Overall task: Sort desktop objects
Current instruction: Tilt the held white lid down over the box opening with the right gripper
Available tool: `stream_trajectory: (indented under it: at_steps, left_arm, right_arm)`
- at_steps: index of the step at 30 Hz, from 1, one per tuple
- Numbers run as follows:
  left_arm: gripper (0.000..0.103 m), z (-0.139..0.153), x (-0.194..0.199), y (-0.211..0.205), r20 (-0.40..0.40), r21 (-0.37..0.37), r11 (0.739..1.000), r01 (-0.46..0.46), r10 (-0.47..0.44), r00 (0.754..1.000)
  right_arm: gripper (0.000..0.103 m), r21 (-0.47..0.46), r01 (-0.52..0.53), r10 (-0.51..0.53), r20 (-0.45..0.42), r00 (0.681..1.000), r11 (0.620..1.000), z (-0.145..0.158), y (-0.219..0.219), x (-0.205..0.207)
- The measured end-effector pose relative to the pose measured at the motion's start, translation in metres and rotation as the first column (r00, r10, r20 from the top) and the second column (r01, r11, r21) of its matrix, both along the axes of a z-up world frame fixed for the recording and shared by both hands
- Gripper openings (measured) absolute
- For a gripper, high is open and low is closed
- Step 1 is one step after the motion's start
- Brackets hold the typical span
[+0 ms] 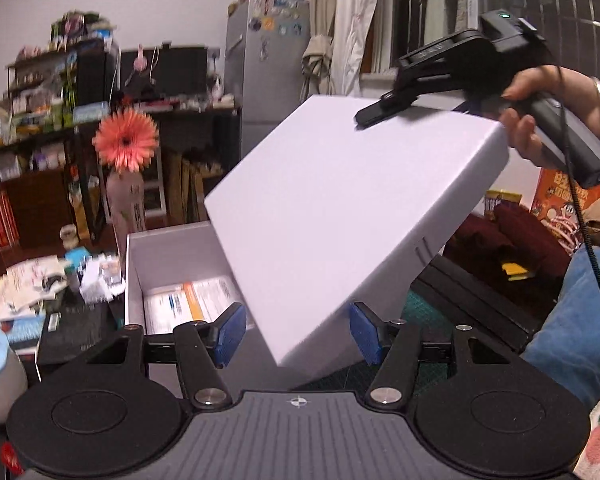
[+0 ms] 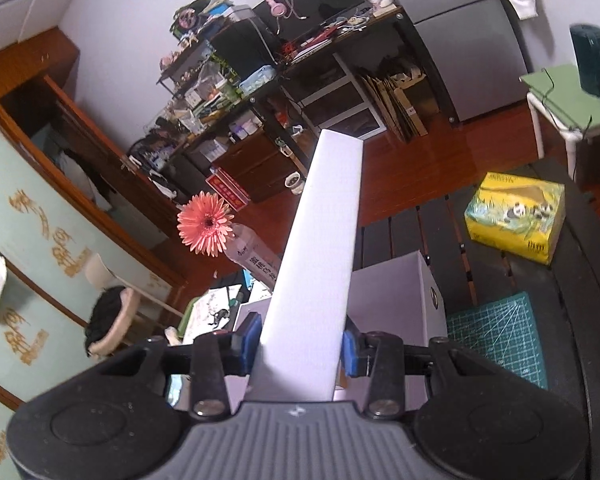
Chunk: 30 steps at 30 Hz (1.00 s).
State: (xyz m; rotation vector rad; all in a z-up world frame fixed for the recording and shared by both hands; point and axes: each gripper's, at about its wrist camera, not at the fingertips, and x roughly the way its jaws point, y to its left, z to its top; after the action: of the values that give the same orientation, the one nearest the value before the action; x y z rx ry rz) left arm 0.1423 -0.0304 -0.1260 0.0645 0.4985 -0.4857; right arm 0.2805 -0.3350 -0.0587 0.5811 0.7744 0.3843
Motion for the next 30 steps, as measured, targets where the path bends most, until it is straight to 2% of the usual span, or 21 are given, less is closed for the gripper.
stream_trajectory:
  at_steps: [8,17,30]
  left_arm:
    - [0.058,-0.012,0.012,0.005,-0.126,-0.046,0.999,0.014,-0.019,0.992]
    - [0.058,-0.009,0.01,0.006,-0.137,-0.026,1.0,0.001,-0.004,0.991]
    - [0.06,-0.007,0.003,0.013,-0.124,0.039,0.998,-0.041,0.046,0.991]
  right_arm:
    - [0.038,0.135,0.009,-0.008,-0.01,1.0,0.991,-0.033,-0.021,-0.006]
    - [0.038,0.276,0.028,-0.029,0.003,1.0,0.961,-0.075,-0.031,-0.009]
    - [0.038,0.388,0.076,-0.103,0.05,0.993,0.919,-0.122,-0.02,-0.013]
